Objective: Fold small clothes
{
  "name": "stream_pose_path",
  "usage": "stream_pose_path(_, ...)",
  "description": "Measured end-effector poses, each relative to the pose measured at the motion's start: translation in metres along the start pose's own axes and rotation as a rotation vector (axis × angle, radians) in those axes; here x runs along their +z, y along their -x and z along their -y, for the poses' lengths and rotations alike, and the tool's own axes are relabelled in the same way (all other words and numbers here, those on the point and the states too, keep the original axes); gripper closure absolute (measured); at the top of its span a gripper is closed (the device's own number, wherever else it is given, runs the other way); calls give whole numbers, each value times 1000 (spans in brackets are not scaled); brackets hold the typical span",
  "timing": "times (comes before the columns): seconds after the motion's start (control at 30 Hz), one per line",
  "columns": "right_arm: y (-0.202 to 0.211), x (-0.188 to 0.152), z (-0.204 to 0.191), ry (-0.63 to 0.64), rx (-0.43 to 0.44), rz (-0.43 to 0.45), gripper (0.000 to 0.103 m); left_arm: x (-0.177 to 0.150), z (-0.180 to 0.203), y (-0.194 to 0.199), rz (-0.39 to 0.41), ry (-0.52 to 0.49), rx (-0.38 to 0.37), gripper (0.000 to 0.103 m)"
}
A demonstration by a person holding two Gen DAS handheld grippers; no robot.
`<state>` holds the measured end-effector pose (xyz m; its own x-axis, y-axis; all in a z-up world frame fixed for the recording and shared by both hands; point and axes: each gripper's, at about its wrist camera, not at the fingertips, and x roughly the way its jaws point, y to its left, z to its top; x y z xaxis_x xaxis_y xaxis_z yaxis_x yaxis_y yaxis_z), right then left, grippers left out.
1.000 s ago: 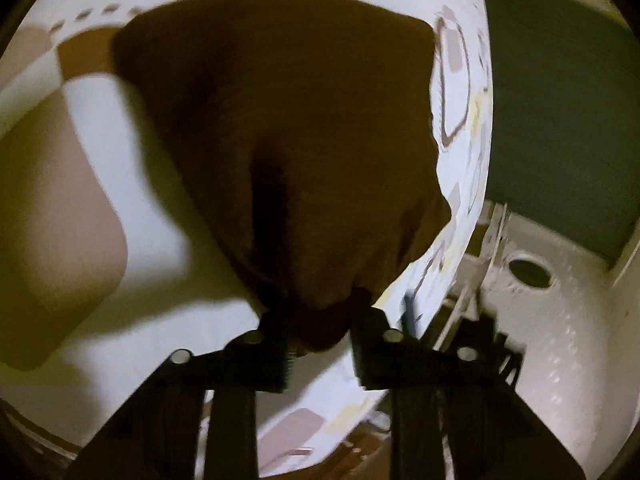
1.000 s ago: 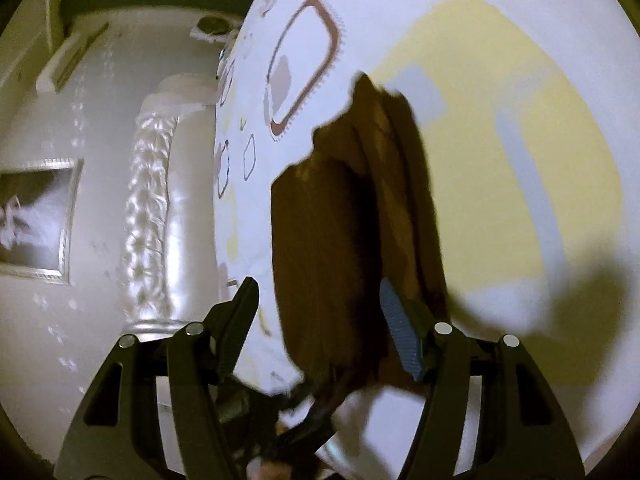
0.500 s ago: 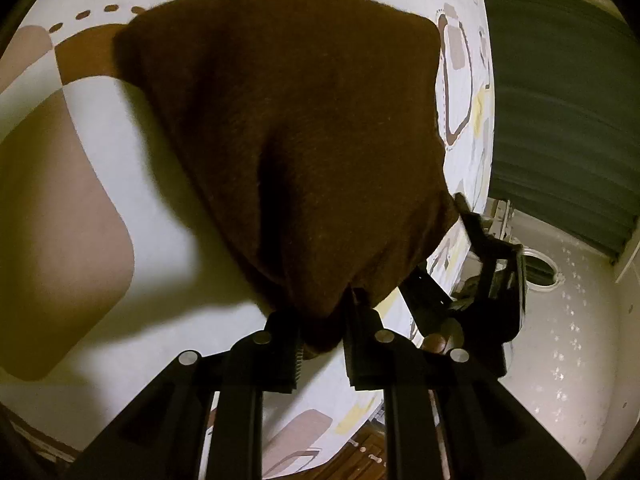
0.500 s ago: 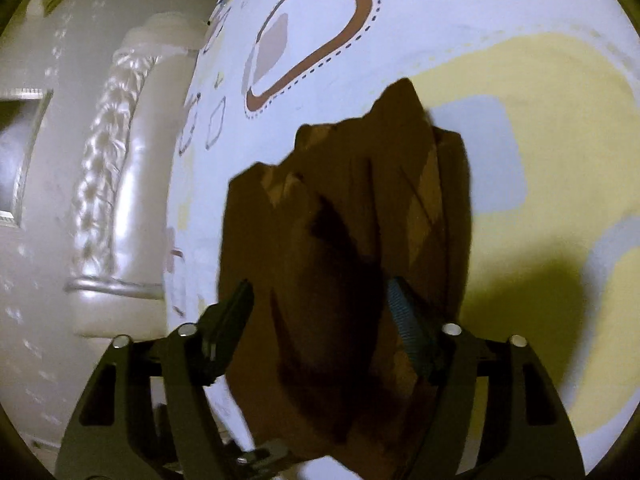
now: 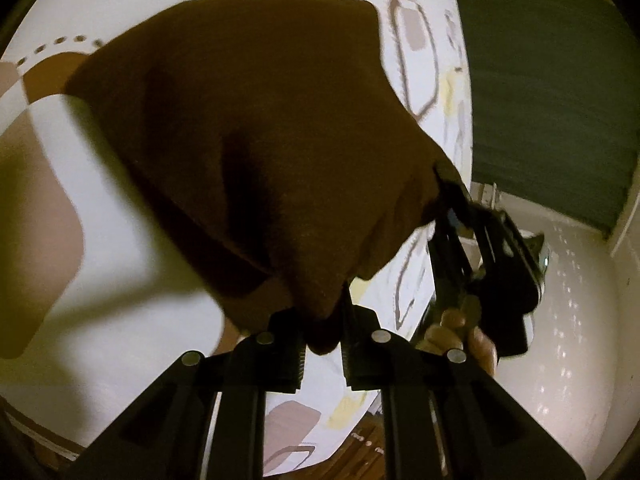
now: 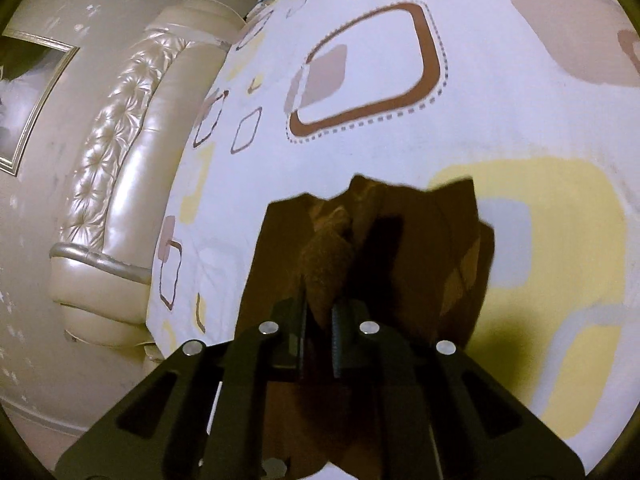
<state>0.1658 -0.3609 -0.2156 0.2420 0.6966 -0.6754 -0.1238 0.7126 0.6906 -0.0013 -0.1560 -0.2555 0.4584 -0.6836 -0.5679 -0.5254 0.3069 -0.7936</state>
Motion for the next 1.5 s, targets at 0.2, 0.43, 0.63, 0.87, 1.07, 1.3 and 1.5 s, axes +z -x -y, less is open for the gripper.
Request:
stream_pose_path(0.2,-2,11,11,9,-48,-11,96,-2,0,-20,-19,-11,24,89)
stream_pose_path(0.43,-12,5,49,-64,-83,-27,96,4,-5,-44,-43,6,61,89)
stream_pose_path(0.63,-24,4,64,-111,-93,-37,96,5,-7,-58,-73,-18,99,89)
stream_pose_path(0.87,-30,3,76,-162,-94,-32,96,-3,-28,-70,-125,12,123,92)
stream_pose_path(1.07,-20,2,87,-251,-50,6,91,-4,-23,-64,-172,-68,110,92)
stream_pose_path(1.3,37,-49,79,-318,39,99,56,12,-37,-13,-144,-145,146,91)
stream_pose_path(1.5,53,-142,57,-369,110,54,53,61,-50,38,6,-188,237,80)
